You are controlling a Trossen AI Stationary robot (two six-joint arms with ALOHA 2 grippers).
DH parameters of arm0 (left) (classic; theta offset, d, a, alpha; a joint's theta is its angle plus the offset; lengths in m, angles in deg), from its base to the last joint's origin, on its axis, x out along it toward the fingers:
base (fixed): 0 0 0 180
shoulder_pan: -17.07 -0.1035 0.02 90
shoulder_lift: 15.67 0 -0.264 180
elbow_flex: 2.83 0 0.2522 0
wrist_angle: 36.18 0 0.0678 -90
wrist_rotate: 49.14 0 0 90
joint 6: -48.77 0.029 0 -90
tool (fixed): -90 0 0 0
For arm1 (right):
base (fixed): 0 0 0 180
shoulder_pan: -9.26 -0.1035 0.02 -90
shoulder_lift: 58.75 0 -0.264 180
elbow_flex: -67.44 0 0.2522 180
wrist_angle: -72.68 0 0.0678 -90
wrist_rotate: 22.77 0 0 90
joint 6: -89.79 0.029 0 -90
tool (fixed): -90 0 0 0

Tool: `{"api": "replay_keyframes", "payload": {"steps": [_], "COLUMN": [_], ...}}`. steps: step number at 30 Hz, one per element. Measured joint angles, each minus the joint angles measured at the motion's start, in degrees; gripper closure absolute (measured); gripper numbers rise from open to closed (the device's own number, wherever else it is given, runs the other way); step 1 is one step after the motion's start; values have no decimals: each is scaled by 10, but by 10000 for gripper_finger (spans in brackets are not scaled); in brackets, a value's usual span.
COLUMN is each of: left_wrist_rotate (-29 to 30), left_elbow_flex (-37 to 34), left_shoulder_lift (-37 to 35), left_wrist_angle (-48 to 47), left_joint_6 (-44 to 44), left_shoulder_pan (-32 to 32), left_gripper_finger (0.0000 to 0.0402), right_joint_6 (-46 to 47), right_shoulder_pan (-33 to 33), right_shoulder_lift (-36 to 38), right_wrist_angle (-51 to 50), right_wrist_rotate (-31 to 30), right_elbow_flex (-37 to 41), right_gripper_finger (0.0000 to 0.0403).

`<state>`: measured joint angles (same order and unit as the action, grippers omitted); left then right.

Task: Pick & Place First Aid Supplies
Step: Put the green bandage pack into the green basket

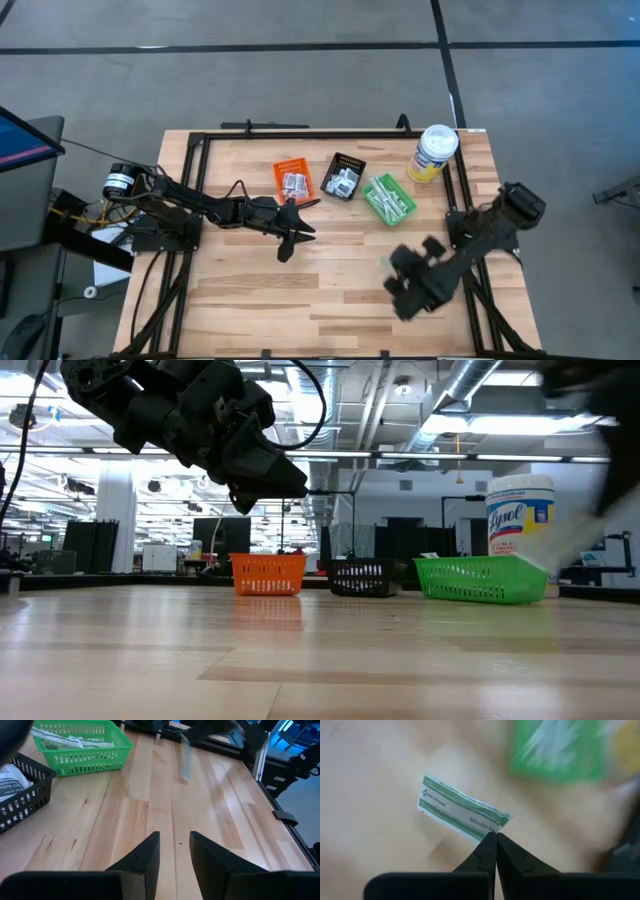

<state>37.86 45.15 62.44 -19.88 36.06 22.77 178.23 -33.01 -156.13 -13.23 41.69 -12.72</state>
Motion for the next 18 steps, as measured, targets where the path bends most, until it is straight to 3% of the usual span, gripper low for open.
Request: {"api": "replay_keyframes", "payload": {"steps": [4,10,18], "left_wrist_rotate": [0,0,0], "left_elbow_flex": [0,0,0], "left_shoulder_lift": [0,0,0], "left_wrist_angle": [0,0,0], "left_joint_6": [0,0,0], "left_shoulder_pan": [0,0,0], "left_gripper_finger": [296,296,296], "right_joint_6": [-58,-193,-305], "right_shoulder_pan": [68,201,380], "right_shoulder_lift": [34,79,87], "right_wrist_angle": [-62,-73,-47], "right_wrist_rotate": [-88,-185,-158], "right_elbow_flex": [0,10,14], "right_gripper_finger": [400,400,400]}}
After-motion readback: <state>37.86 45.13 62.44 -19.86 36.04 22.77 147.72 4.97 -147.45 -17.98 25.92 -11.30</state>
